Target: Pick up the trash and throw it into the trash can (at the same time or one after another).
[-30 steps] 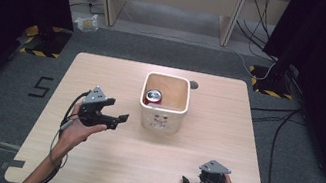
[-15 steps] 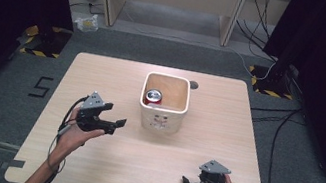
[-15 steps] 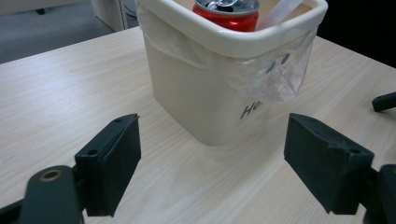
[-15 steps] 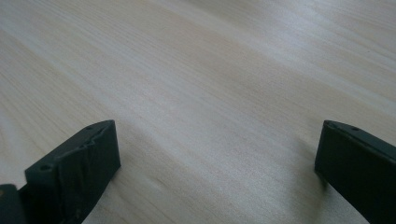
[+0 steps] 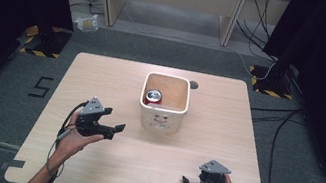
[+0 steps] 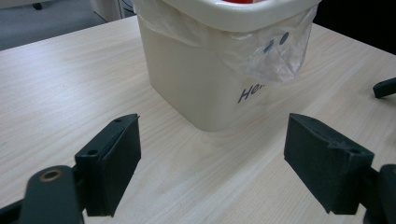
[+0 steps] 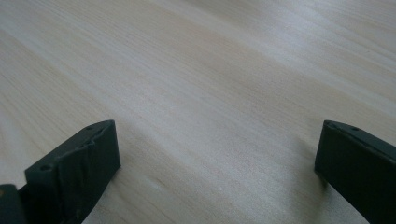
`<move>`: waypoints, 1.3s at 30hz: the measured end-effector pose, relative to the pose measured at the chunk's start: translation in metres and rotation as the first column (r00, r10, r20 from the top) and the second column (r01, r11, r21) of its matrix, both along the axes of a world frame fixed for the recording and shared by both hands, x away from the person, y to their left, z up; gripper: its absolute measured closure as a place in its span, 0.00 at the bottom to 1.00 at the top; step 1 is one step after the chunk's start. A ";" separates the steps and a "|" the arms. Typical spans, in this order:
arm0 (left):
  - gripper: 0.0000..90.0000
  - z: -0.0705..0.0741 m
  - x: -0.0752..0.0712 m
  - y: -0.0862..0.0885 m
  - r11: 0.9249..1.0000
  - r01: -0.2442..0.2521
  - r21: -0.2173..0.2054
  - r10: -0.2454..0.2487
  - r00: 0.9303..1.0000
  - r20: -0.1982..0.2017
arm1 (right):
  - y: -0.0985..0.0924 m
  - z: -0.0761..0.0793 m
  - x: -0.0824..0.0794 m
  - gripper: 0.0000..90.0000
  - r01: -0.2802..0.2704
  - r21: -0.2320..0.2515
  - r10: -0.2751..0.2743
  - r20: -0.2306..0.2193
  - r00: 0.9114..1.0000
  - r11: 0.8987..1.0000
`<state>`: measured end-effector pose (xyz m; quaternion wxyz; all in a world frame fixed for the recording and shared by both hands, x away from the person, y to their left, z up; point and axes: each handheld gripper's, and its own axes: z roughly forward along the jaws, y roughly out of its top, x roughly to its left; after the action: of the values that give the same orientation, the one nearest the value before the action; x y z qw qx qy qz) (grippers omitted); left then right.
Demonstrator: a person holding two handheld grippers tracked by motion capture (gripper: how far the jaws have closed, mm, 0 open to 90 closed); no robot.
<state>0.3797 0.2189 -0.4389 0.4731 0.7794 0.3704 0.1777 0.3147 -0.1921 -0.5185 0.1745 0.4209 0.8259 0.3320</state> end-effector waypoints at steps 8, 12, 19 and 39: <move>0.20 -0.007 -0.003 0.001 1.000 -0.001 0.013 0.001 1.000 -0.008 | 0.000 0.000 0.000 0.00 0.000 0.000 0.000 0.000 1.000 1.000; 0.20 -0.009 -0.005 0.001 1.000 -0.001 0.015 0.001 1.000 -0.006 | 0.000 0.000 0.000 0.00 0.000 0.000 0.000 0.000 1.000 1.000; 0.20 -0.016 -0.008 0.002 1.000 0.001 0.030 -0.001 1.000 -0.005 | 0.000 0.000 0.000 0.00 0.000 0.000 0.000 0.000 1.000 1.000; 0.20 -0.037 -0.017 0.002 0.998 0.021 0.067 -0.019 0.999 -0.032 | 0.000 0.000 0.000 0.00 0.000 0.000 0.000 0.000 1.000 1.000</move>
<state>0.3629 0.2208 -0.4760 0.4426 0.8012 0.3637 0.1731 0.3147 -0.1921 -0.5185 0.1744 0.4210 0.8259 0.3320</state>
